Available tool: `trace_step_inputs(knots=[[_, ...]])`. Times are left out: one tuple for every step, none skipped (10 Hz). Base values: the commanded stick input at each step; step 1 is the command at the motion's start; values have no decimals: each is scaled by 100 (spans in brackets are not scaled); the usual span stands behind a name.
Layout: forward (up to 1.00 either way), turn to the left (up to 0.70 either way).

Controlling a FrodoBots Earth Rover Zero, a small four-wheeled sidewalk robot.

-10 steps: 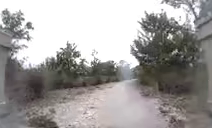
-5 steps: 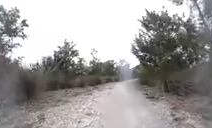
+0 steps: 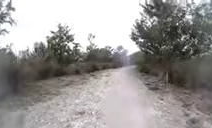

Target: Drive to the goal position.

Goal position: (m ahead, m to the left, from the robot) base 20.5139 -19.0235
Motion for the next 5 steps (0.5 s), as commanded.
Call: trace_step_inputs(knots=[[60, 0], [60, 0], [60, 0], [60, 0], [60, 0]])
